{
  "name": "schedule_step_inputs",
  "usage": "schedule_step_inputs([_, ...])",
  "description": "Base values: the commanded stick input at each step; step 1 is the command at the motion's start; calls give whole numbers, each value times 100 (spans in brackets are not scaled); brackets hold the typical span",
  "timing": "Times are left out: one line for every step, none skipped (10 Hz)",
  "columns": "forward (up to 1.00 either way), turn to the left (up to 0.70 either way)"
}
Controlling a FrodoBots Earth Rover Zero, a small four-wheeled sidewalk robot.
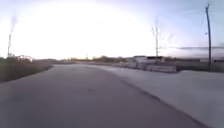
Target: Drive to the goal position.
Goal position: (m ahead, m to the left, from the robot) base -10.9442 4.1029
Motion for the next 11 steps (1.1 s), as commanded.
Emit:
schedule_step_inputs([100,1])
schedule_step_inputs([100,1])
schedule_step_inputs([100,1])
schedule_step_inputs([100,1])
schedule_step_inputs([100,1])
schedule_step_inputs([100,1])
schedule_step_inputs([100,1])
schedule_step_inputs([100,1])
schedule_step_inputs([100,1])
schedule_step_inputs([100,1])
schedule_step_inputs([100,1])
